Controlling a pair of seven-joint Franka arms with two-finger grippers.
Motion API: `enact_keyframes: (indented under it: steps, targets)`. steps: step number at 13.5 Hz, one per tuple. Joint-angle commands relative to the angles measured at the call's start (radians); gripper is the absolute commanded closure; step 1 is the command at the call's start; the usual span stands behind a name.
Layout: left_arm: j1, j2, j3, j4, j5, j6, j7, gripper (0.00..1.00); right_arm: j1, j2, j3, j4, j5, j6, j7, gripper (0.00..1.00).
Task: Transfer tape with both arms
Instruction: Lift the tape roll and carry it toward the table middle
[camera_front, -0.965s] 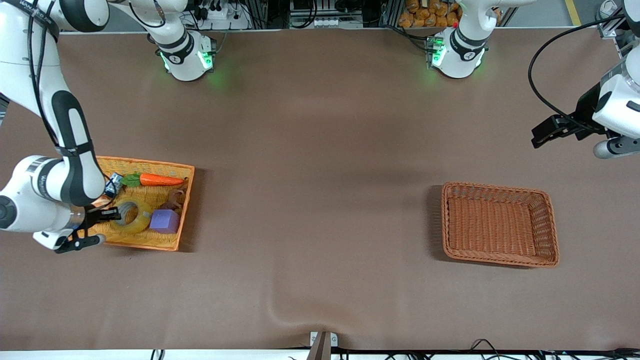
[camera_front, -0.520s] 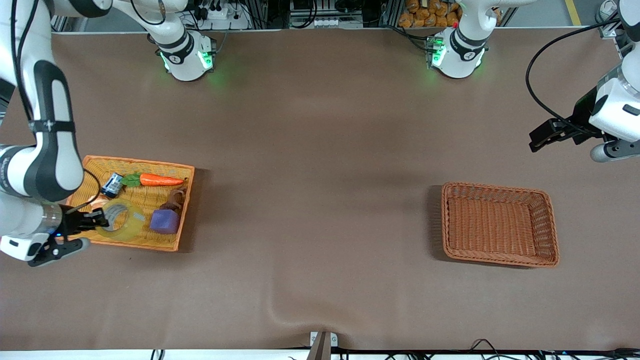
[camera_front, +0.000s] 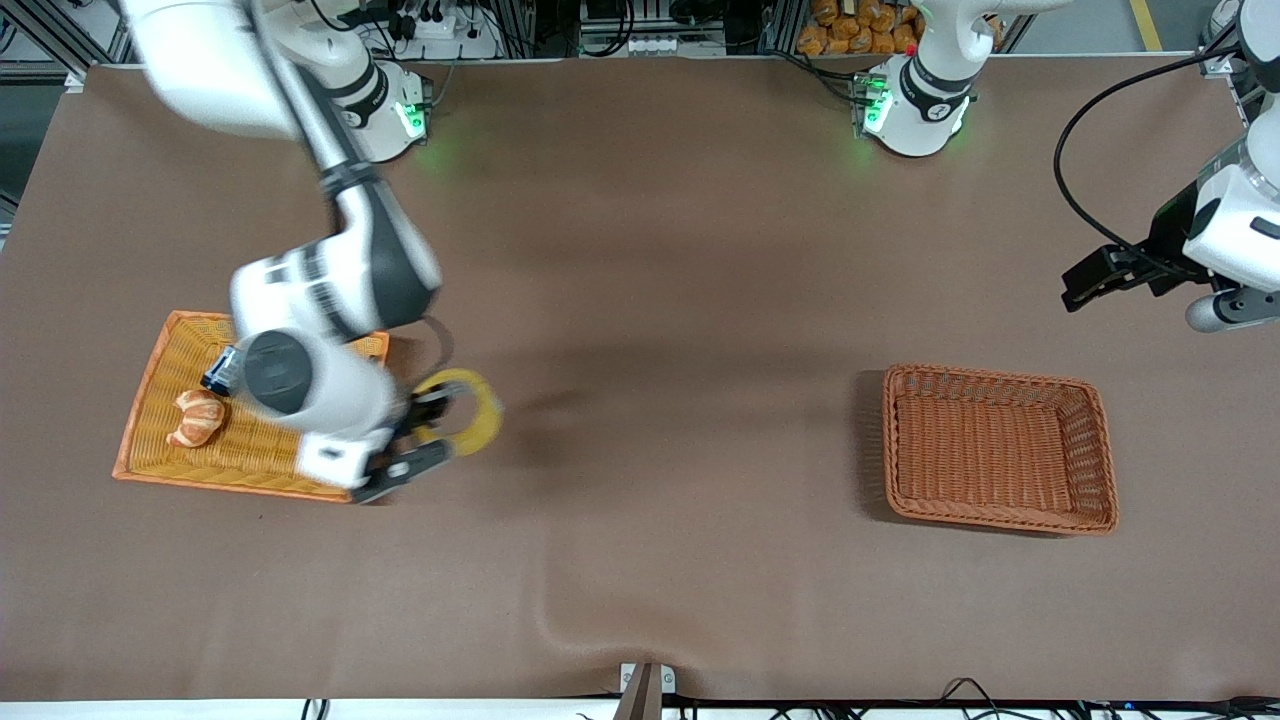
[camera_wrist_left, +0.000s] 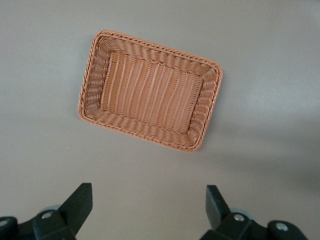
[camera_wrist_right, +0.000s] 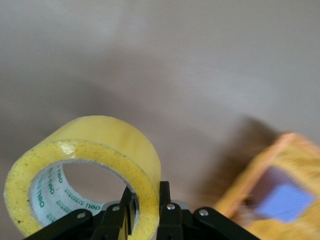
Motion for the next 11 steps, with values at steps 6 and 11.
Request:
enact_keyframes:
  steps: [6, 11]
  targets:
    - [-0.016, 0.053, -0.006, 0.004, 0.028, 0.057, 0.009, 0.0, 0.301, 0.123, -0.016, 0.023, 0.042, 0.23, 0.716, 1.0]
    - [-0.052, 0.087, -0.007, 0.003, 0.02, 0.076, -0.006, 0.0, 0.269, 0.115, -0.017, 0.023, 0.094, 0.236, 0.791, 0.0]
